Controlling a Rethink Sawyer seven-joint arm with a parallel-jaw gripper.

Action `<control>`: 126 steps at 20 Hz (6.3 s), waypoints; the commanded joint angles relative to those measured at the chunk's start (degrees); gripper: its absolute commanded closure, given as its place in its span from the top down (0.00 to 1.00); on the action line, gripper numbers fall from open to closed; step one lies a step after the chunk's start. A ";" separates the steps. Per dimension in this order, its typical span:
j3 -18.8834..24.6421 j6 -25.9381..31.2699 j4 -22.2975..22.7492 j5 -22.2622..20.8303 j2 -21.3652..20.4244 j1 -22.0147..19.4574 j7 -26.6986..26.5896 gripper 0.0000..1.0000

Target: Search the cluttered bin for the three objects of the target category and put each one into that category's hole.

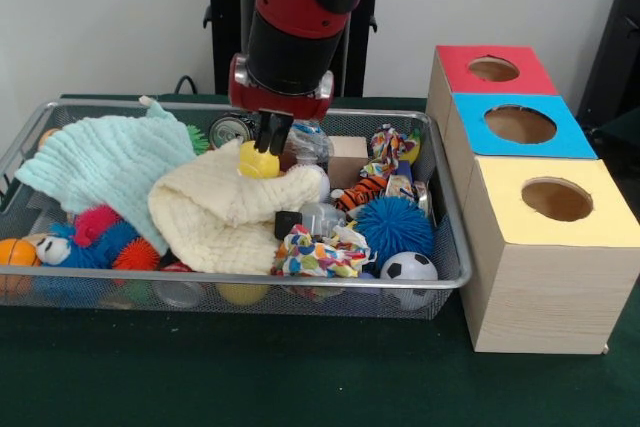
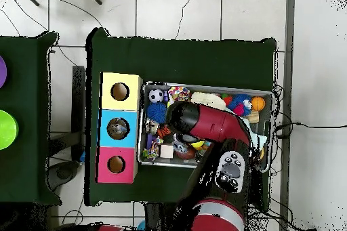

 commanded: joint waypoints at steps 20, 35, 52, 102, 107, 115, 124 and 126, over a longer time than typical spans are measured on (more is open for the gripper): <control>12.58 8.20 7.20 0.74 0.50 -8.11 1.75 0.00; 16.05 14.35 -1.33 -3.89 1.59 -12.07 -2.57 1.00; 19.27 7.38 1.77 -4.34 1.58 -14.94 -0.38 1.00; 29.22 -3.14 18.70 4.00 1.48 -25.03 4.81 1.00; 29.60 -4.30 18.87 3.38 1.69 -25.31 4.73 1.00; 29.61 -6.56 17.56 1.52 3.74 -25.48 4.12 1.00; 27.21 -6.32 15.31 -0.68 4.84 -23.64 4.46 1.00; 27.30 -6.21 15.24 -0.64 4.88 -23.71 4.34 0.00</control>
